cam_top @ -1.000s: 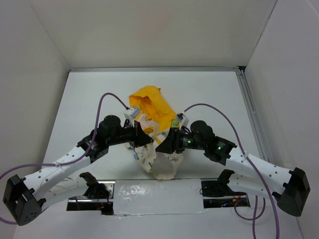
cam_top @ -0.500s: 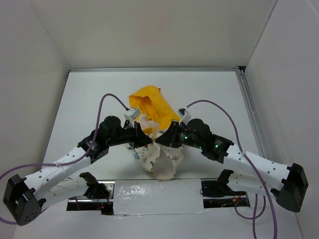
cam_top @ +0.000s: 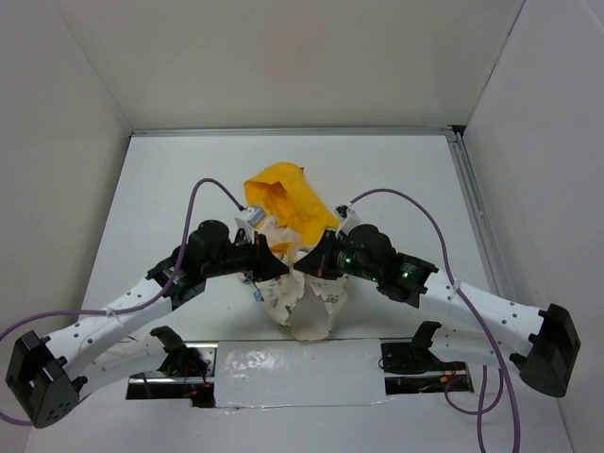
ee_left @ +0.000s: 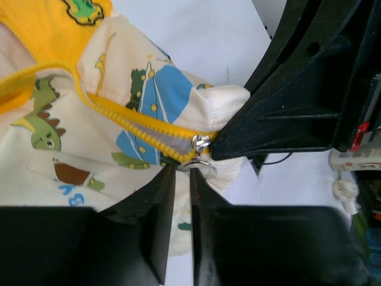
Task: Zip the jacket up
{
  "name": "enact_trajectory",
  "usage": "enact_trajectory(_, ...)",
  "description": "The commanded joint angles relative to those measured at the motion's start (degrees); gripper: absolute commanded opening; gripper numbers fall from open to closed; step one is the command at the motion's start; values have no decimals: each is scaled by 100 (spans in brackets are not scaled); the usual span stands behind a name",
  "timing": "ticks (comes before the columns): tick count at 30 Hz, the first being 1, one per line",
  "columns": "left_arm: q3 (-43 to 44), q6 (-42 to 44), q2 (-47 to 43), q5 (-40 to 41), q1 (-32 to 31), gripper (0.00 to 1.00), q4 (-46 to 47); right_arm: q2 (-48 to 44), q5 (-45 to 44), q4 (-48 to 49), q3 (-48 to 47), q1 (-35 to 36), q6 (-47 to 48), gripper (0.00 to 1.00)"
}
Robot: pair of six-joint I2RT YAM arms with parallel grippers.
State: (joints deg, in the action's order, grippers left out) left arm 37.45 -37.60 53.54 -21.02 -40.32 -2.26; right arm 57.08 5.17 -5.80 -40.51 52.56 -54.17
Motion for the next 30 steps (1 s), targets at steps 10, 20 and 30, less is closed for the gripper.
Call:
enact_trajectory(10, -159, 771, -1109, -209, -29, 93, -179, -233, -403, -307, -317, 62, 231, 0)
enact_trajectory(20, -18, 1028, -125, -596, -3, 87, 172, -443, -87, -53, -247, 62, 328, 0)
enact_trajectory(30, -195, 1036, 60, -1405, 94, 67, 1281, -461, 72, 88, -168, 53, 328, 0)
